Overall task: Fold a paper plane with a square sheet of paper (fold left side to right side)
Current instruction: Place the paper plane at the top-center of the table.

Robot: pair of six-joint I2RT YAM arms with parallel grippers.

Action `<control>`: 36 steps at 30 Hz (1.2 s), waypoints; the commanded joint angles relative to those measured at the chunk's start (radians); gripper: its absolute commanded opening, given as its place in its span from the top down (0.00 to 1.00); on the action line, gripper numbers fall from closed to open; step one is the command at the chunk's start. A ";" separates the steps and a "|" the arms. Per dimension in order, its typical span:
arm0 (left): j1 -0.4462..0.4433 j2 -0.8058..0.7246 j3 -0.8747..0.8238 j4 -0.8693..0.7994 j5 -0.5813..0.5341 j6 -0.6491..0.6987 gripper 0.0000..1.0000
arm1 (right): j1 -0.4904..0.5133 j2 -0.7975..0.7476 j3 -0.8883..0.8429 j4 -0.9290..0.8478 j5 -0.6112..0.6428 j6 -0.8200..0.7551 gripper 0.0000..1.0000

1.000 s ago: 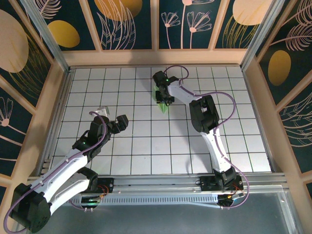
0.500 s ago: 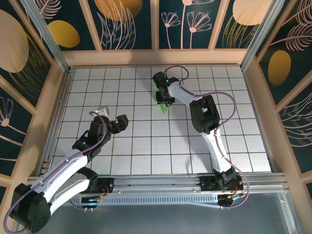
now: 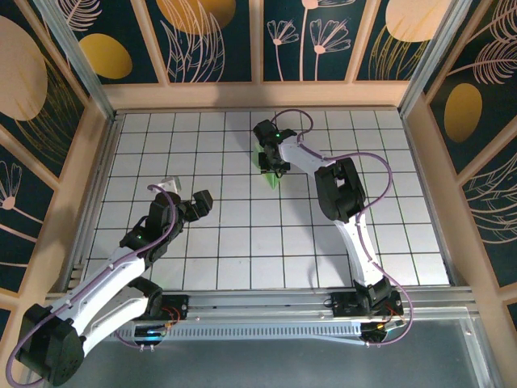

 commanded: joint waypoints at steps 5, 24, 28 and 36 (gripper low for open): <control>0.005 -0.006 0.002 0.004 0.003 -0.012 0.01 | 0.008 -0.030 -0.034 -0.040 0.015 -0.006 0.59; 0.005 -0.004 0.010 0.004 0.008 -0.016 0.01 | 0.016 -0.119 -0.061 -0.032 0.026 0.006 0.58; 0.007 -0.003 0.013 0.001 0.009 -0.017 0.01 | 0.018 -0.136 -0.073 -0.037 0.029 0.004 0.57; 0.006 -0.003 0.041 -0.020 0.005 -0.013 0.01 | 0.031 -0.238 -0.117 -0.041 0.027 0.007 0.49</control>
